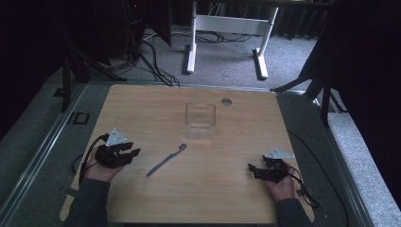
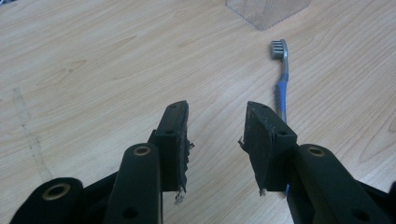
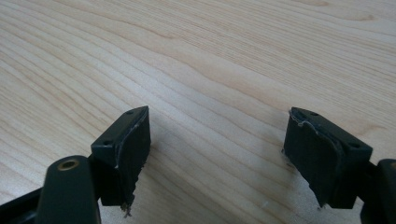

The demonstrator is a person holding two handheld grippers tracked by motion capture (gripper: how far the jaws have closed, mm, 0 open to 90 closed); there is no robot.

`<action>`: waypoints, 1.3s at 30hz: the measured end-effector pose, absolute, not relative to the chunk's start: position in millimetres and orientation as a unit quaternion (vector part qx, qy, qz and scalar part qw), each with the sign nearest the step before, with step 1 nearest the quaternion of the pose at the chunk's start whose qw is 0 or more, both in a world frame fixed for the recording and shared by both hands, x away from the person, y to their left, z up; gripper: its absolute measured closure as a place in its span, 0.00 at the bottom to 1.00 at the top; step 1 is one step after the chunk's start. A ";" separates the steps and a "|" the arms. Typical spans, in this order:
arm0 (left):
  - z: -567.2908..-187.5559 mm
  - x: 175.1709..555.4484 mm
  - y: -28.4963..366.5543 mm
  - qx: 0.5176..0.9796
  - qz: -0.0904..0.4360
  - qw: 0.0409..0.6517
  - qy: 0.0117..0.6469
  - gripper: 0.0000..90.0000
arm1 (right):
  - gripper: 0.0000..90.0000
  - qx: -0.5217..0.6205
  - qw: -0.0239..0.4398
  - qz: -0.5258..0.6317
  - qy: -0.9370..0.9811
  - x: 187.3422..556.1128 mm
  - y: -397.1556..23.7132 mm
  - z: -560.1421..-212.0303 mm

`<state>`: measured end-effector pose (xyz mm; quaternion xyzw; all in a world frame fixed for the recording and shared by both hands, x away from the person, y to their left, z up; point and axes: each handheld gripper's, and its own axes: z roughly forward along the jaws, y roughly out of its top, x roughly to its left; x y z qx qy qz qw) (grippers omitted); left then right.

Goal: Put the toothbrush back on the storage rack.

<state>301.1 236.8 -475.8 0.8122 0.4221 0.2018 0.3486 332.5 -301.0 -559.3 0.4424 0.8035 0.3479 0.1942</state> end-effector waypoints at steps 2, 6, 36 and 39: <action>-471.7 301.9 236.8 0.813 0.200 0.348 0.421 0.67 | 0.25 0.441 0.194 0.348 0.804 333.0 -301.0 -559.4; -463.1 303.5 235.3 0.820 0.201 0.342 0.413 0.67 | 0.25 0.442 0.193 0.348 0.804 333.3 -300.7 -559.4; -431.7 335.0 192.1 0.870 0.172 0.262 0.381 0.65 | 0.24 0.441 0.193 0.348 0.805 334.1 -300.3 -559.4; -430.8 339.5 186.6 0.871 0.167 0.255 0.385 0.65 | 0.24 0.441 0.192 0.348 0.804 334.1 -300.3 -559.3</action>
